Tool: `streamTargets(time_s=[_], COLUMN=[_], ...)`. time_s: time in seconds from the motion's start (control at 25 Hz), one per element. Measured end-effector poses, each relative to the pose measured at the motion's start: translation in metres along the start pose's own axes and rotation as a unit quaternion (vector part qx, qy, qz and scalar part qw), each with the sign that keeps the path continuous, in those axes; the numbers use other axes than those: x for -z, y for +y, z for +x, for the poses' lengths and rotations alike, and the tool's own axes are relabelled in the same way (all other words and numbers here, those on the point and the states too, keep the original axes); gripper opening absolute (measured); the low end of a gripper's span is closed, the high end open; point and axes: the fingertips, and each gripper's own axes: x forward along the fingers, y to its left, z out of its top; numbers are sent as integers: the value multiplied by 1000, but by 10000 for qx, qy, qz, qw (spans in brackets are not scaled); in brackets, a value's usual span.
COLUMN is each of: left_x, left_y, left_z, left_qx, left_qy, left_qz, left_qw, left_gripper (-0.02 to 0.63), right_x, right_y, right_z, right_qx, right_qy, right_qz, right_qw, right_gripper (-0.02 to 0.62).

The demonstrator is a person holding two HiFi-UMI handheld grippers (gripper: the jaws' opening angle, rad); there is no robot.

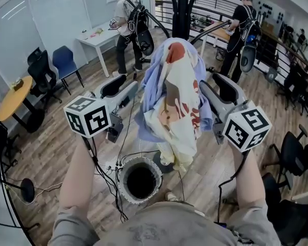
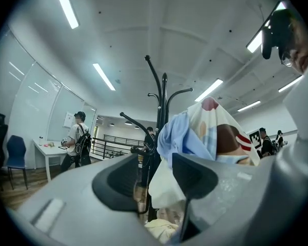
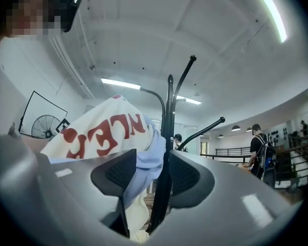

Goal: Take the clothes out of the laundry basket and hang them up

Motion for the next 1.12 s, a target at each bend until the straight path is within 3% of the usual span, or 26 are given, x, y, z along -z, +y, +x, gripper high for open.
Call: streamTargets(time_s=[0.28,0.52,0.8,0.96,1.12], left_x=[7,13,72,60,71], left_y=[-25,-34,-43,-36,-27], left_z=[-40,-74,-130,-141,-169], left_qx=[-238,-650,-1251,-1585,-1848], left_qy=[8,-36,97,210,348], left_qz=[347,312,565,611,588], left_qw=[9991,9974,9905,9852,9804], left_gripper=[198,196,196,195,195], right_x=[-23,-34,7,5,14], right_y=[36,87,132,148,174], right_z=[-36,-51,-75,-55,-37], right_qx=[86,-423,-778,-1145,-1223], right_qy=[-385,-453,-616,-358,-253], right_qz=[-233,8,238,230,90], right_qw=[9989,9981,9948,9925,9921], right_gripper=[183,158,138,140,141])
